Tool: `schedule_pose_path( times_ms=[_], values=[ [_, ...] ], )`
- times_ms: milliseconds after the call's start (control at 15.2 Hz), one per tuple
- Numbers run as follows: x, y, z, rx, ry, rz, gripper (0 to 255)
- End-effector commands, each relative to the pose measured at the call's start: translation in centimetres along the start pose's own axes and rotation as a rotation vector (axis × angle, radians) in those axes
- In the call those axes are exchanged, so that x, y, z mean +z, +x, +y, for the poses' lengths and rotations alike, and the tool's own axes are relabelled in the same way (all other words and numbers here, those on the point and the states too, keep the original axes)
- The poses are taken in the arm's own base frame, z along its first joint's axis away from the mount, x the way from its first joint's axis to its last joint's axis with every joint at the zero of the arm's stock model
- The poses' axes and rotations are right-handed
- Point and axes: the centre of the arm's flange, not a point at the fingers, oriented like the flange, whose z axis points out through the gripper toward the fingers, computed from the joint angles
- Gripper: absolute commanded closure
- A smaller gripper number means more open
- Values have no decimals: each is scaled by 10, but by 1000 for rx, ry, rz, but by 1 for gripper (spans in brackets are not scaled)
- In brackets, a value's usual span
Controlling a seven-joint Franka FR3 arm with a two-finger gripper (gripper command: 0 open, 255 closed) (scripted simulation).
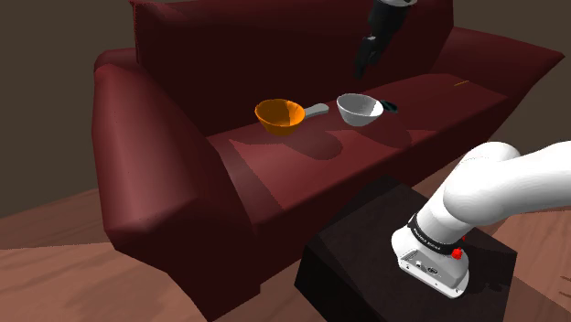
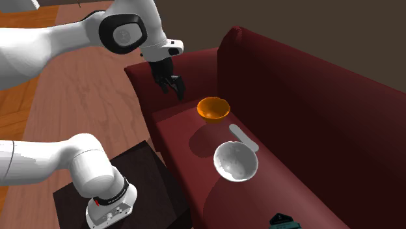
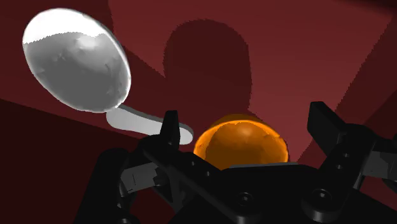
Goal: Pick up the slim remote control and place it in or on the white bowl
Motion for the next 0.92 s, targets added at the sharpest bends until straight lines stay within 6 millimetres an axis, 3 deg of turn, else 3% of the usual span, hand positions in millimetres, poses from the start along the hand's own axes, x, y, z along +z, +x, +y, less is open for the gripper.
schedule_pose_path(
  times_ms=[0,858],
  values=[
    [0,0,0,0,0,0,0],
    [126,60,109,-439,56,-12,0]
  ],
)
